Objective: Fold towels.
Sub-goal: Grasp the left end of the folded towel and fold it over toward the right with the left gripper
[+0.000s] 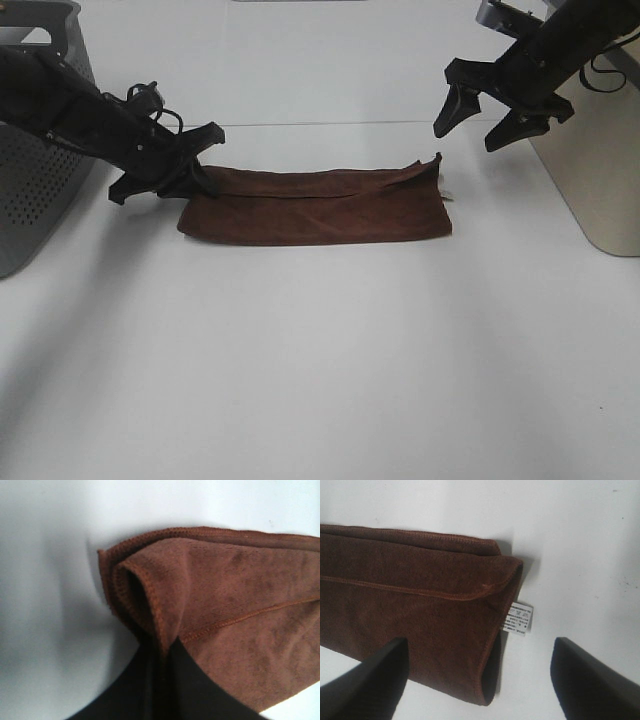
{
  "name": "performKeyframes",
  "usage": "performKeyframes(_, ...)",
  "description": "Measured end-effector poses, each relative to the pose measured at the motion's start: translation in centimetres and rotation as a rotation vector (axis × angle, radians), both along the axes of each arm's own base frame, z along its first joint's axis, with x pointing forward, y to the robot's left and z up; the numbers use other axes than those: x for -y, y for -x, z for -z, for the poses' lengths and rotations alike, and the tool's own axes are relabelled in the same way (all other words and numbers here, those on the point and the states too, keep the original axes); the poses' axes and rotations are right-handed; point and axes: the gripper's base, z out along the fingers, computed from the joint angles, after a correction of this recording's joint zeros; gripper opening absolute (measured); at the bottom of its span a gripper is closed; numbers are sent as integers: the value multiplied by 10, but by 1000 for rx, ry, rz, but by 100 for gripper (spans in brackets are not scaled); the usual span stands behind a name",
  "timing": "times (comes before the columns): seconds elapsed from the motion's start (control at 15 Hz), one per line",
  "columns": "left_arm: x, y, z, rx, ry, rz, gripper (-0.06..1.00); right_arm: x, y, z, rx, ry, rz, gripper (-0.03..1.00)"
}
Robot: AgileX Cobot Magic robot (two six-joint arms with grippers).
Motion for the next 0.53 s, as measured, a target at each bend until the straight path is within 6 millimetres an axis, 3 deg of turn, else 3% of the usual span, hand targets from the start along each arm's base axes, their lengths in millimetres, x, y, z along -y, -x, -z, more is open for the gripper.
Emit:
performKeyframes(0.27,-6,-6,-57,-35,-112,39,3,0,0,0,-3,-2,7,76)
performKeyframes(0.53,-9,-13,-100,-79,-197,55,3,0,1,0,-10,-3,7,76)
